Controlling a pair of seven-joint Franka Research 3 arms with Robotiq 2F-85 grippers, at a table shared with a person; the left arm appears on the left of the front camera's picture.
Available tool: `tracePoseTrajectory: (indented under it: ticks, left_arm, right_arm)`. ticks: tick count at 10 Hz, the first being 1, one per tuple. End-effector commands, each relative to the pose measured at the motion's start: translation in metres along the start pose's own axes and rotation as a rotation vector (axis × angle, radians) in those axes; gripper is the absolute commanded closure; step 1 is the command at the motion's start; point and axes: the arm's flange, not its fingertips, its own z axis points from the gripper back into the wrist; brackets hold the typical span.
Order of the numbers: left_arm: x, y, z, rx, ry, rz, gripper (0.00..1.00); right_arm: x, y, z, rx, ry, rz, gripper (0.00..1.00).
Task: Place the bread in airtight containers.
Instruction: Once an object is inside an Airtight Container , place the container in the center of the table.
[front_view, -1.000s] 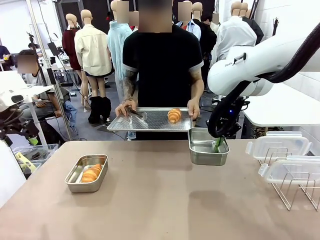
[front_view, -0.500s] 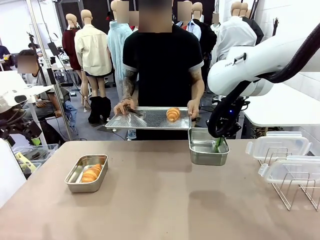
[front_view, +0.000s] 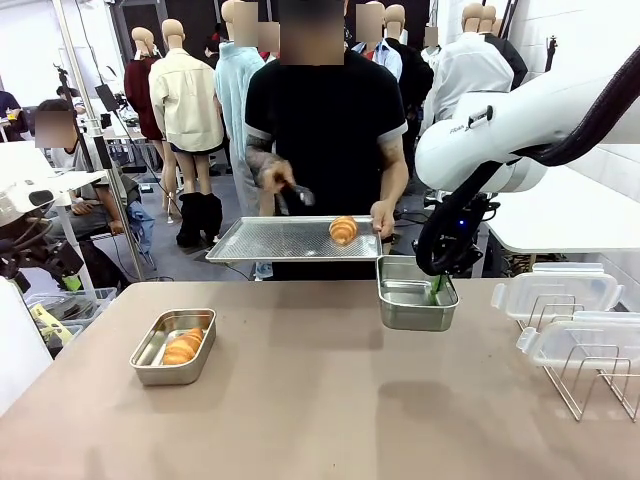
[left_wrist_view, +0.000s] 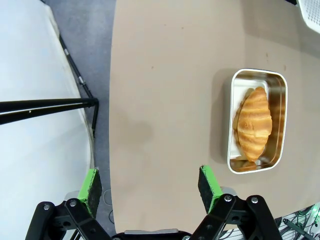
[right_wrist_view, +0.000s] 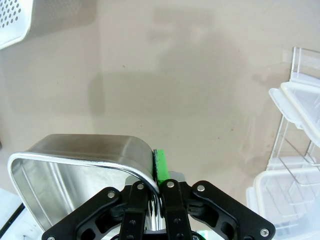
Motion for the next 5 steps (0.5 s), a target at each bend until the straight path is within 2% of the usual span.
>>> tracePoseTrajectory:
  ticks: [1,5]
  left_arm:
    - [-0.0032,0.0015,0.0013,-0.005,0.004,-0.014,0.00]
    - [-0.0032,0.0015,0.0013,-0.005,0.004,-0.014,0.00]
  right_arm:
    - [-0.0003,0.0014,0.0010,0.005,-0.018,-0.002,1.00]
    - [-0.0003,0.0014,0.0010,0.005,-0.018,-0.002,1.00]
